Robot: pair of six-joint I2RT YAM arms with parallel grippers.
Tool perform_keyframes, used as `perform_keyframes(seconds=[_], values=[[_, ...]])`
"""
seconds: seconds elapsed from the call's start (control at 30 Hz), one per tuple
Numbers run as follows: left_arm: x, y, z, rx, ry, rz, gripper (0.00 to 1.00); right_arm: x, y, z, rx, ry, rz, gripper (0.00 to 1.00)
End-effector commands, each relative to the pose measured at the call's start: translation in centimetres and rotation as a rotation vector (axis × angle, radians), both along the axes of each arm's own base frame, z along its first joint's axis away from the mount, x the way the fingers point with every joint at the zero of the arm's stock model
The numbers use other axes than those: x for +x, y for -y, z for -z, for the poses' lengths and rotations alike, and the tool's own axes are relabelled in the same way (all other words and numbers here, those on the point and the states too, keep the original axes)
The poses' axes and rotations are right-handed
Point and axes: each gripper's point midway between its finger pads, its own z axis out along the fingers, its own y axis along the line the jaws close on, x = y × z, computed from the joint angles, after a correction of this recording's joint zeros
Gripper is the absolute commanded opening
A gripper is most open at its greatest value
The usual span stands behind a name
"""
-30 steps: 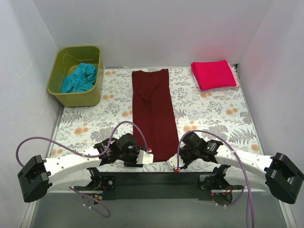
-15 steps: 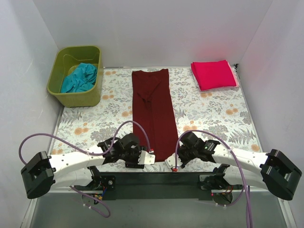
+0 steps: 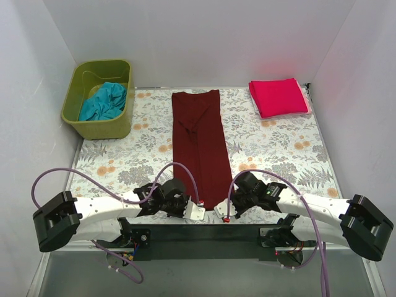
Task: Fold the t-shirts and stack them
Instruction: Fold the tshirt
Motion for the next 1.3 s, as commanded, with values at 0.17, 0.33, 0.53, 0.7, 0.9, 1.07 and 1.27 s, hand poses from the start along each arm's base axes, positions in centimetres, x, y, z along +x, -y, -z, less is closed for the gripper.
perform_keyframes(seconds=[0.17,0.33,0.53,0.7,0.9,1.07,1.27], values=[[-1.1,-3.3,1.8,0.151,-0.059,-0.053,0.00,-1.2,3.2,1.0,-0.119,-0.072,0.102,0.01],[-0.1,-1.8,-1.6,0.046,-0.014,-0.073,0.00,0.0,2.1,-1.6,-0.059,-0.036,0.151,0.01],[-0.5,-0.5,-4.4,0.003,-0.052,-0.062,0.00,-0.1,1.5,-3.4,-0.042,-0.064,0.164,0.01],[-1.9,-0.3,-6.3,-0.014,-0.108,-0.017,0.00,-1.2,1.5,-4.8,-0.026,-0.092,0.142,0.01],[-2.5,0.1,-9.4,-0.054,-0.154,-0.036,0.00,-3.2,0.5,-8.4,0.041,-0.122,0.141,0.01],[-1.2,0.6,-10.7,-0.084,-0.107,-0.052,0.00,-1.8,-0.5,-10.5,0.064,-0.068,0.140,0.01],[4.2,0.1,-11.7,-0.122,-0.073,-0.096,0.00,0.6,-0.7,-11.1,0.068,-0.031,0.116,0.01]])
